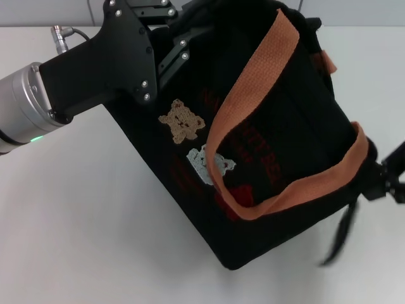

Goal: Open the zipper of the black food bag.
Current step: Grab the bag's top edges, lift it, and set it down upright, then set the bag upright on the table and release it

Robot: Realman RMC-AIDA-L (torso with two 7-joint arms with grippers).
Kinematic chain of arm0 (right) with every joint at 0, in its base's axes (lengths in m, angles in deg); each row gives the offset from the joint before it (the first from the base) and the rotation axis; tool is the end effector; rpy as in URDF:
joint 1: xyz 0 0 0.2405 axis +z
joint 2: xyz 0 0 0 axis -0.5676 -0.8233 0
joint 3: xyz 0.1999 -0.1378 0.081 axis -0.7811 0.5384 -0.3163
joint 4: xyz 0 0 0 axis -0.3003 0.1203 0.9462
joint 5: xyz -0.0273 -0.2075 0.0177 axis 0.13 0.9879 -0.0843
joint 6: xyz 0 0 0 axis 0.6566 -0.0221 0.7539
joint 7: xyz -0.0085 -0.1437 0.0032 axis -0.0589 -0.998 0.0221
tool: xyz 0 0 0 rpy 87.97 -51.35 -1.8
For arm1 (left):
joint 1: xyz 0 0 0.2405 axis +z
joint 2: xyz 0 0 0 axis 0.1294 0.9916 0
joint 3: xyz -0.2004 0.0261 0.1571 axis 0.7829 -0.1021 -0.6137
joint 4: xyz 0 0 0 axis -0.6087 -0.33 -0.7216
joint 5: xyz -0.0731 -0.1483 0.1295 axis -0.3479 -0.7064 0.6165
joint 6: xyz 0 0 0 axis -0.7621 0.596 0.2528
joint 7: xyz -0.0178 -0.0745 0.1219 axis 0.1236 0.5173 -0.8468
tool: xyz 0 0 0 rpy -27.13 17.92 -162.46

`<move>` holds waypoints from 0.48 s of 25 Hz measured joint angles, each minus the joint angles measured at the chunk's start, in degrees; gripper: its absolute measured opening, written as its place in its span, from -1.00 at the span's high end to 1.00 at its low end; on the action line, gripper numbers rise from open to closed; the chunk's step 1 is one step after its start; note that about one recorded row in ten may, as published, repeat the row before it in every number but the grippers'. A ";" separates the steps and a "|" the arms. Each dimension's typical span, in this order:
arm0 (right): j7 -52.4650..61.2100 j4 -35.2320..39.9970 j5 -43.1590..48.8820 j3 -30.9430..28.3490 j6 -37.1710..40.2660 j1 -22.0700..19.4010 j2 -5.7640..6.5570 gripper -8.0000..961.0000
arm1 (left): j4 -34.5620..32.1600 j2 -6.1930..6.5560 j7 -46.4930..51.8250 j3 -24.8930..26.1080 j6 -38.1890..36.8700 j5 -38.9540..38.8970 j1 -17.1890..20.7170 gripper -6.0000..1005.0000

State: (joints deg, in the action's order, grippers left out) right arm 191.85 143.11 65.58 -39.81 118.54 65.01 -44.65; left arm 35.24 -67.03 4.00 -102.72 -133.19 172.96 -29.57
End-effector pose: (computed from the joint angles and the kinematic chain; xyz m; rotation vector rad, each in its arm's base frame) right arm 0.1935 0.2898 0.0971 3.0859 -0.3657 -0.1135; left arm -0.1822 0.3140 0.0145 -2.2434 0.4696 -1.4294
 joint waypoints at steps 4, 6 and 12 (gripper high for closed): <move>0.58 -0.33 -1.72 -4.33 0.34 -0.29 0.44 0.76 | -0.02 0.00 0.09 -0.05 0.00 -0.05 0.03 0.71; 0.61 -0.33 -1.86 -5.66 0.47 -0.77 1.14 0.74 | -0.02 0.00 0.02 -0.07 0.00 -0.04 0.15 0.71; -2.98 -0.49 0.43 -8.87 -1.00 -3.29 3.03 0.47 | -0.02 0.00 0.00 -0.08 -0.01 -0.04 0.28 0.71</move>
State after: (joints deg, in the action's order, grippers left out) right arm 188.88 142.62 66.01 -48.68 117.53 61.73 -41.62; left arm 35.23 -67.03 4.00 -102.80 -133.20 172.92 -29.28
